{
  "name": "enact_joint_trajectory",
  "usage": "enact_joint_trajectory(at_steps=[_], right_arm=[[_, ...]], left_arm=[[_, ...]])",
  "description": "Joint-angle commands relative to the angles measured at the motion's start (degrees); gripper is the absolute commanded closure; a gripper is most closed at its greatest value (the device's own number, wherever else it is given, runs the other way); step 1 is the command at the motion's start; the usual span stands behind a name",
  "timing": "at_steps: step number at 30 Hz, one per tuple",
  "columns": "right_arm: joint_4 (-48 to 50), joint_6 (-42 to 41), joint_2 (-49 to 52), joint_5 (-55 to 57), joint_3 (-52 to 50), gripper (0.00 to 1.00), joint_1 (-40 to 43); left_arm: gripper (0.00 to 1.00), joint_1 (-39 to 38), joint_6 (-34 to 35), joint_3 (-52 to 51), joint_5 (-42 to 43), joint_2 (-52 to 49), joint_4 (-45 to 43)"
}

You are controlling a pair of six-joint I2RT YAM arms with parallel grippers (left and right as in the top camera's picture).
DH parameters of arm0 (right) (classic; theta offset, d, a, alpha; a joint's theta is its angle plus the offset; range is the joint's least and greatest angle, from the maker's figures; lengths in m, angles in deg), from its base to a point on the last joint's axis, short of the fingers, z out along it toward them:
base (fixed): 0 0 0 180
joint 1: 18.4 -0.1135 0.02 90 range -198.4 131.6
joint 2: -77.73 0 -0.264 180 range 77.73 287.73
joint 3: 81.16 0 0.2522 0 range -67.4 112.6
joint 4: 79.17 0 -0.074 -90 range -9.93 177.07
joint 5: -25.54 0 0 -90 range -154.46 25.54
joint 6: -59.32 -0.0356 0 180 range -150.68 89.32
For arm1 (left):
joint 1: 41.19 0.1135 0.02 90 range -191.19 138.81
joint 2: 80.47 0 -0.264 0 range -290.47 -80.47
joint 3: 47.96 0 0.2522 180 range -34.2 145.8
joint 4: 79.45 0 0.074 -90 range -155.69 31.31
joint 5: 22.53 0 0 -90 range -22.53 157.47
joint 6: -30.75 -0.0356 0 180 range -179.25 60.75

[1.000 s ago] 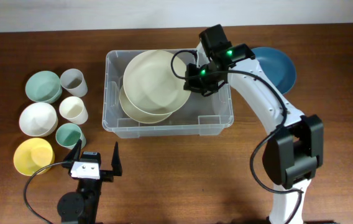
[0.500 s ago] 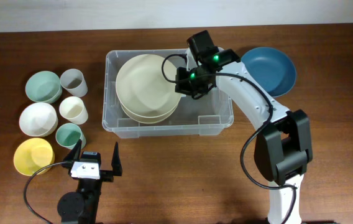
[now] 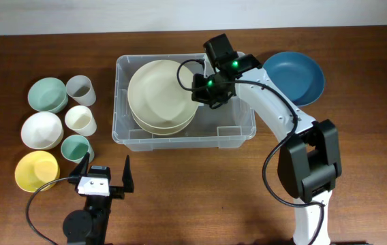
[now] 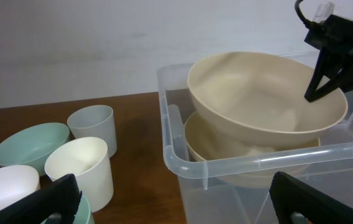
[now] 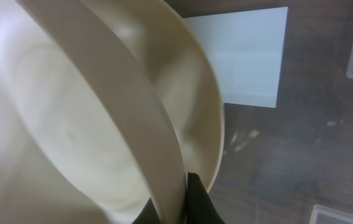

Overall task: Pack container
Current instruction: 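Lower the bowl onto the first bowl in the bin and release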

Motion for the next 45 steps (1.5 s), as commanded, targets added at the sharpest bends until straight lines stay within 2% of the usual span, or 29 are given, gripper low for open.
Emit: enact_joint_trajectory(at_steps=[1,4,13,16,25,26,37,45], right_arm=[[0.79,-0.33,0.87,0.09,-0.11,0.95,-1.75],[0.98,-0.33,1.20,0.09,-0.11,0.95,-1.90],[1.22,-0.33,1.40,0.13,-0.11,0.79,-1.79],[1.20,-0.35,1.40,0.70,-0.11,0.77,-1.79],[1.38,-0.31,1.40,1.33,-0.09,0.34,-1.77],[1.38,-0.28,1.40,1.38,-0.09,0.33,-1.77],[1.33,1.40,1.25,3.39,0.59,0.30,-1.66],[-4.24,5.35,0.31,2.12,7.78,0.31,-2.32]], left_arm=[[0.01,0.44,-0.92,-0.07,0.44,0.44,0.42],[0.01,0.44,-0.92,-0.09,0.44,0.44,0.42],[0.01,0.44,-0.92,-0.09,0.44,0.44,0.42],[0.01,0.44,-0.92,-0.07,0.44,0.44,0.42],[0.01,0.44,-0.92,-0.07,0.44,0.44,0.42],[0.01,0.44,-0.92,-0.09,0.44,0.44,0.42],[0.01,0.44,-0.92,-0.09,0.44,0.44,0.42],[0.01,0.44,-0.92,-0.09,0.44,0.44,0.42]])
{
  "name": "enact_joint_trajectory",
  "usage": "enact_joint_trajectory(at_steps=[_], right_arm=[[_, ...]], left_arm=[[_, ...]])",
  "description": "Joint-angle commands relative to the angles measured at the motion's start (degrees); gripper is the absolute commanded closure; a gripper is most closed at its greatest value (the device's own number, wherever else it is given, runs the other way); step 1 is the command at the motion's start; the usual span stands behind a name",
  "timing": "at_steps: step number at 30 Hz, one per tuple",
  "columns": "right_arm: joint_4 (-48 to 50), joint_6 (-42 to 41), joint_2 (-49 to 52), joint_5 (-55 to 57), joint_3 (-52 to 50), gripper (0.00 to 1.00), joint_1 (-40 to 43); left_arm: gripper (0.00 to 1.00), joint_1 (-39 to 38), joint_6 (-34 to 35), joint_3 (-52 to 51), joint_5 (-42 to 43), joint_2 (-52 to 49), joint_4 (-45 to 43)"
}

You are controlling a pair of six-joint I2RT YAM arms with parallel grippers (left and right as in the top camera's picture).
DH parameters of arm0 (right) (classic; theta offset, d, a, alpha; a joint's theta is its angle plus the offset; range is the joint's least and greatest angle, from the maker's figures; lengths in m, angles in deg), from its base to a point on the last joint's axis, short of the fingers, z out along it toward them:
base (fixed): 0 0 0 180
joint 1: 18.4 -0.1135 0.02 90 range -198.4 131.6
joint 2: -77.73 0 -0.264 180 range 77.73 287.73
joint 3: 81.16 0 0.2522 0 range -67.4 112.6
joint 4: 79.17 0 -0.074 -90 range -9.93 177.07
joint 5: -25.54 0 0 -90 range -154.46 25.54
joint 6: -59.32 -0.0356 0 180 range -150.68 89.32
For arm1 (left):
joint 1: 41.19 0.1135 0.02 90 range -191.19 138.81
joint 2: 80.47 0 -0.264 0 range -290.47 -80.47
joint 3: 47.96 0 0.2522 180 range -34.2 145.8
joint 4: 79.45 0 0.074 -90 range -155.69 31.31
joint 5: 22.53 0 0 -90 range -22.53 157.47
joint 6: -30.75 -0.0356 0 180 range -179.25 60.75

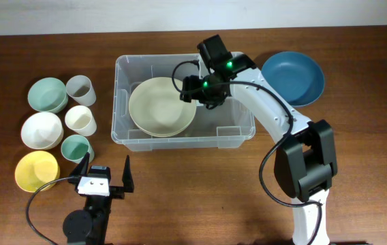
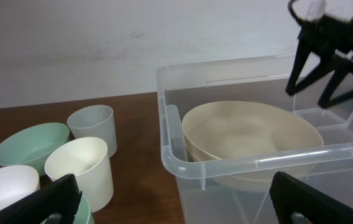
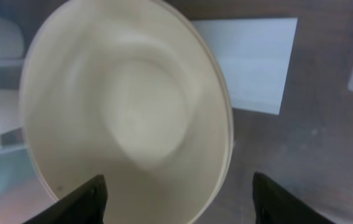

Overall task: Pack container
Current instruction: 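Lower the bowl onto the first bowl in the bin and release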

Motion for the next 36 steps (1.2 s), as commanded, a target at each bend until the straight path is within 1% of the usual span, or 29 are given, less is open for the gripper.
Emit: enact_joint_trajectory(at_steps=[1,2,4,5,6,8,10,15,21,24,36], right_arm=[[-2.10,2.78,-0.68,-0.98,4.61,0.36,-1.22],[-2.62,3.52,-0.68,-2.14,4.83,0.42,-1.79],[-3.87,3.43,-0.68,-2.75,4.81,0.58,-3.08],[-4.85,3.43,-0.59,-2.73,4.68,0.71,-4.22],[-5.05,3.43,-0.57,-2.73,4.59,0.78,-4.94],[-5.07,3.43,-0.57,-2.73,4.59,0.91,-6.16],[-5.07,3.45,-0.57,-2.73,4.59,0.96,-7.34],[-5.14,3.45,-0.57,-2.45,4.59,0.96,-9.97],[-5.07,3.43,-0.46,2.25,4.55,0.96,-13.14],[-4.81,3.43,0.00,2.40,4.55,0.96,-14.21],[-3.98,3.15,3.39,2.10,4.55,0.96,-14.56]], left_arm=[[0.01,0.44,-0.92,-0.07,0.46,0.44,0.42],[0.01,0.44,-0.92,-0.09,0.46,0.44,0.42],[0.01,0.44,-0.92,-0.09,0.46,0.44,0.42],[0.01,0.44,-0.92,-0.09,0.46,0.44,0.42],[0.01,0.44,-0.92,-0.09,0.46,0.44,0.42],[0.01,0.44,-0.92,-0.09,0.46,0.44,0.42],[0.01,0.44,-0.92,-0.09,0.46,0.44,0.42],[0.01,0.44,-0.92,-0.09,0.46,0.44,0.42],[0.01,0.44,-0.92,-0.09,0.46,0.44,0.42],[0.01,0.44,-0.92,-0.07,0.46,0.44,0.42],[0.01,0.44,-0.92,-0.09,0.46,0.44,0.42]])
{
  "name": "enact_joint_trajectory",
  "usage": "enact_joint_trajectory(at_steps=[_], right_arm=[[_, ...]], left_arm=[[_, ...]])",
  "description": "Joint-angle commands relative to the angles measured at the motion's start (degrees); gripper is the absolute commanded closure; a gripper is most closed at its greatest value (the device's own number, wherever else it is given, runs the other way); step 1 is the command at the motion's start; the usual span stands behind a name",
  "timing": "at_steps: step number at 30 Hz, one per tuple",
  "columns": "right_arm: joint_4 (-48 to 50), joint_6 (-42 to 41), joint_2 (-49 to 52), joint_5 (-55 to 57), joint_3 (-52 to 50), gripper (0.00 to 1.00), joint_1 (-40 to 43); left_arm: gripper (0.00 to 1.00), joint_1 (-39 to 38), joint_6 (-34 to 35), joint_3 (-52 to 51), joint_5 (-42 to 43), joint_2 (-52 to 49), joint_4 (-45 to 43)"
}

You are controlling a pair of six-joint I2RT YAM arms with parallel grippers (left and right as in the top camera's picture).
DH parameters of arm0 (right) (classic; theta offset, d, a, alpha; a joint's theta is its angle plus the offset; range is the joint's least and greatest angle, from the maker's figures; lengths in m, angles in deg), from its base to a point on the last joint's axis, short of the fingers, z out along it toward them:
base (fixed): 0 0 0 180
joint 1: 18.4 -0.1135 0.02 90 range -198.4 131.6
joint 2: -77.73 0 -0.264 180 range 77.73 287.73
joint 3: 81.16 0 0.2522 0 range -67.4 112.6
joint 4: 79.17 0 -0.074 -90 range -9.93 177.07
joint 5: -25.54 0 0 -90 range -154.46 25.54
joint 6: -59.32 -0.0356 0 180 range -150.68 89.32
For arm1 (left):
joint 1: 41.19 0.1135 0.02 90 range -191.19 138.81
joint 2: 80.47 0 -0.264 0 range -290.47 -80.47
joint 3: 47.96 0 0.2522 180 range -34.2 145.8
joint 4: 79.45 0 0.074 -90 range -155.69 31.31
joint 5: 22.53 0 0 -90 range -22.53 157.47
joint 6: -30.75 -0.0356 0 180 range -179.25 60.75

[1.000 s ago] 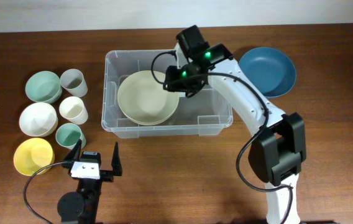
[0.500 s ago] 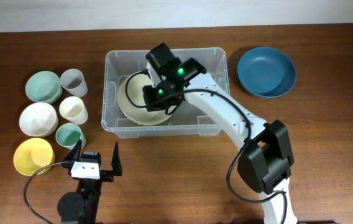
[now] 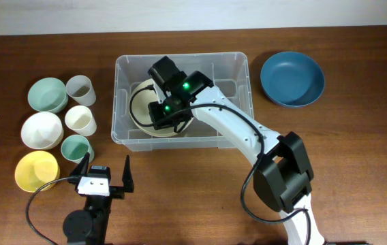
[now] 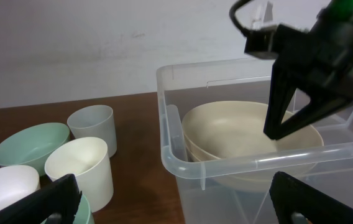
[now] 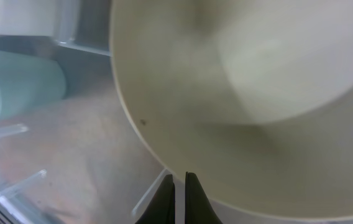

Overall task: Pack container
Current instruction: 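Lower the bowl onto the first bowl in the bin and release, then move the right gripper to the blue plate's rim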

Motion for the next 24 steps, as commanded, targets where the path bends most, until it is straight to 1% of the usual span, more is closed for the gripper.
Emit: enact_joint_trajectory(at_steps=[1,24], right_arm=[[0.17,0.31,1.38,0.66,0.66,0.96,-0.33],[-1.14,0.13,4.52,0.46,0.66,0.96,-2.54]], left_arm=[[0.01,0.44,-0.92,-0.09,0.44,0.44,0.42],[0.01,0.44,-0.92,-0.09,0.44,0.44,0.42]])
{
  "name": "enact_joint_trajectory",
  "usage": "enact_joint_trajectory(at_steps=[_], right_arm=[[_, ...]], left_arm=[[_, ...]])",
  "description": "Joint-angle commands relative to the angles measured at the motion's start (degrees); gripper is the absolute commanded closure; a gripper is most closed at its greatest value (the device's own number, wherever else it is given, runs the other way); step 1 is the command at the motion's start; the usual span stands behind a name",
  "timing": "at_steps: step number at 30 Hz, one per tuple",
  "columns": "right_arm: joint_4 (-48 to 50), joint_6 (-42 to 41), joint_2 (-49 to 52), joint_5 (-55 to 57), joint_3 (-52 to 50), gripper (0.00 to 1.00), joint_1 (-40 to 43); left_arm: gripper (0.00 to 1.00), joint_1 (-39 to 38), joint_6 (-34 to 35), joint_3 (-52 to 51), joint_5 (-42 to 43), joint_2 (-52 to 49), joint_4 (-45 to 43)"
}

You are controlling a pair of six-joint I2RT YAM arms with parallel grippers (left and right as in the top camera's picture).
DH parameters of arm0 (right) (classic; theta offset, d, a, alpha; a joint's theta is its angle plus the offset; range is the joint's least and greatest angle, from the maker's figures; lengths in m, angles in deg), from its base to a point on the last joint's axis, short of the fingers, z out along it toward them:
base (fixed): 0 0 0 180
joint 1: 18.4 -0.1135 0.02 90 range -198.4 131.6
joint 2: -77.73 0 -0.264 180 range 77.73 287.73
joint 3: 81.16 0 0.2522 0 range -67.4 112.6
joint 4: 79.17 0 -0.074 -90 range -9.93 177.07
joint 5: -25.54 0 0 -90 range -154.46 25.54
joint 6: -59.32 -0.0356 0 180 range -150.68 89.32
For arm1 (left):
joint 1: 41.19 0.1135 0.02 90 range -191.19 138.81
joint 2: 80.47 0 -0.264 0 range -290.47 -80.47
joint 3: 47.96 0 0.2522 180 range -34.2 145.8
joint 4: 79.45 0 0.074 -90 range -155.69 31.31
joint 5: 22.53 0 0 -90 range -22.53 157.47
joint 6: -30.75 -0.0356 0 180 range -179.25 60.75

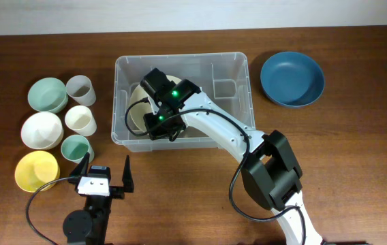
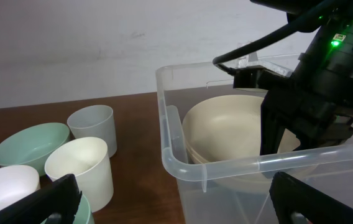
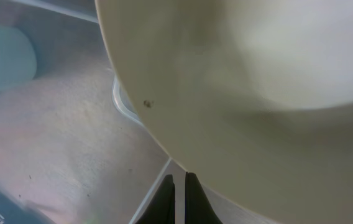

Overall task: Pack container
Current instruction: 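Move the right gripper to the blue plate's rim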

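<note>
The clear plastic container (image 1: 120, 65) stands at mid table with stacked cream bowls (image 1: 137, 109) in its left half, also seen in the left wrist view (image 2: 226, 127). My right gripper (image 1: 161, 128) is down inside the container at the bowls' near edge. Its jaws (image 3: 179, 186) are shut, their tips just under the cream bowl's rim (image 3: 257, 74) and beside a container rib. A blue bowl (image 1: 292, 78) sits on the table right of the container. My left gripper (image 2: 175, 198) is open and empty near the table's front edge.
Left of the container lie a teal bowl (image 1: 48, 94), a white bowl (image 1: 41, 129), a yellow bowl (image 1: 35, 170), a grey cup (image 1: 80, 89), a cream cup (image 1: 80, 120) and a teal cup (image 1: 76, 147). A small divider box (image 1: 225, 87) sits in the container's right part.
My right gripper has shifted slightly toward the container's front left, still shut at the bowl's edge. The bowls and the left arm have not moved.
My right gripper first held a cream bowl by its rim, tilted above another bowl in the container. Then the bowl lay nested flat and the gripper stood open over it. Later the gripper was shut at the bowls' front-left edge, and it stays there now.
</note>
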Motion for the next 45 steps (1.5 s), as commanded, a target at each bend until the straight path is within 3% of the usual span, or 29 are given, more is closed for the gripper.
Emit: enact_joint_trajectory(at_steps=[1,13,18,20,22,23,26,30,33,39,45], right_arm=[[0.00,0.17,0.79,0.48,0.66,0.96,-0.24],[-0.50,0.48,0.61,1.16,3.85,0.96,1.22],[-7.28,1.95,0.59,4.33,13.42,0.86,4.70],[-11.74,1.95,0.59,7.54,19.96,0.69,7.32],[-15.45,1.92,0.59,10.10,26.05,0.35,10.03],[-17.11,1.92,0.59,11.10,28.94,0.24,11.54],[-22.14,1.68,0.59,12.37,37.92,0.00,17.27],[-28.41,-1.53,0.59,12.87,46.23,0.01,28.00],[-31.65,-4.70,0.87,12.87,46.14,0.01,37.22],[-33.66,-5.46,1.16,12.72,38.77,0.01,48.65],[-29.16,-5.77,1.16,12.68,28.00,0.01,55.10]], left_arm=[[0.01,0.44,-0.92,-0.07,0.46,0.44,0.42],[0.01,0.44,-0.92,-0.09,0.46,0.44,0.42],[0.01,0.44,-0.92,-0.07,0.46,0.44,0.42],[0.01,0.44,-0.92,-0.07,0.46,0.44,0.42],[0.01,0.44,-0.92,-0.09,0.46,0.44,0.42],[0.01,0.44,-0.92,-0.09,0.46,0.44,0.42],[0.01,0.44,-0.92,-0.07,0.44,0.44,0.42],[0.00,0.44,-0.92,-0.07,0.46,0.44,0.42],[0.01,0.44,-0.92,-0.09,0.46,0.44,0.42],[0.01,0.44,-0.92,-0.07,0.46,0.44,0.42],[0.01,0.44,-0.92,-0.09,0.46,0.44,0.42]])
